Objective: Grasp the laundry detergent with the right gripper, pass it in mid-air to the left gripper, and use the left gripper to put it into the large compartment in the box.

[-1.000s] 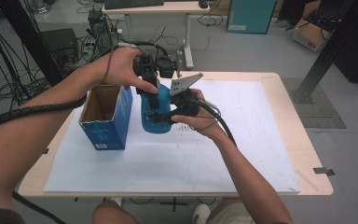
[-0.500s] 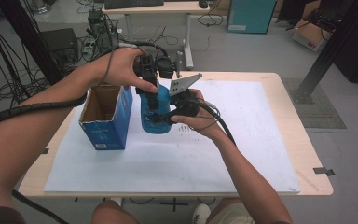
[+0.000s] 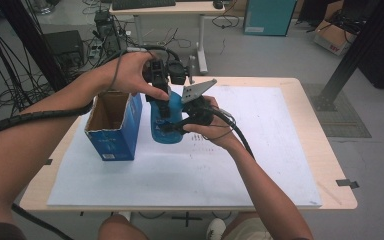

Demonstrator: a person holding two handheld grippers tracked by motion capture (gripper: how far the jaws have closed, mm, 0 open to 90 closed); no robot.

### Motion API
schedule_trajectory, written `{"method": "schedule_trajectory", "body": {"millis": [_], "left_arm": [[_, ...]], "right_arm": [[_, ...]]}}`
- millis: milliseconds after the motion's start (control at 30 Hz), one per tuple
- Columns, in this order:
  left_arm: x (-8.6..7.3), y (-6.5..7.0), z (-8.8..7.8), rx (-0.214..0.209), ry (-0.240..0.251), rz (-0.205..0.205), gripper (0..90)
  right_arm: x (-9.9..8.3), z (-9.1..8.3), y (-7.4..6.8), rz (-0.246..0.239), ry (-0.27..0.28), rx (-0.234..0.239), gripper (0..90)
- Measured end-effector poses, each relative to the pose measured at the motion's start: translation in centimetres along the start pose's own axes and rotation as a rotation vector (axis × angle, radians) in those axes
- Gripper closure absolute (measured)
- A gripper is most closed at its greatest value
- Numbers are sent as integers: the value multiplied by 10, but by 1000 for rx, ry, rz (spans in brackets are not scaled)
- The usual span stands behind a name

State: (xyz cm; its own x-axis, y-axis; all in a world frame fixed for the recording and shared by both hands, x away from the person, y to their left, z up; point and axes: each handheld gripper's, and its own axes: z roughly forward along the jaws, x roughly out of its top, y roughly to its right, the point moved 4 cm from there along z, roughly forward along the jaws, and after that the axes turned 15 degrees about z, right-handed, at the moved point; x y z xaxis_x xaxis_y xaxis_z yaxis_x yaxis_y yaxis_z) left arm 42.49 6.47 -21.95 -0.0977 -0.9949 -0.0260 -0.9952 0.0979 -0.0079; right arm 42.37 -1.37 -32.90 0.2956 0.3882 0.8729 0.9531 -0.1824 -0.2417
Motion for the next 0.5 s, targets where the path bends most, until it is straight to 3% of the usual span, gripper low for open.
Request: {"method": "schedule_trajectory", "body": {"millis": [467,500], "left_arm": [[3,0,-2,12,0,5,365],[3,-4,-2,18,-9,77,365]], "right_arm": [[0,-2,1,6,4,-3,417],[1,-2,1,4,6,-2,417]]}}
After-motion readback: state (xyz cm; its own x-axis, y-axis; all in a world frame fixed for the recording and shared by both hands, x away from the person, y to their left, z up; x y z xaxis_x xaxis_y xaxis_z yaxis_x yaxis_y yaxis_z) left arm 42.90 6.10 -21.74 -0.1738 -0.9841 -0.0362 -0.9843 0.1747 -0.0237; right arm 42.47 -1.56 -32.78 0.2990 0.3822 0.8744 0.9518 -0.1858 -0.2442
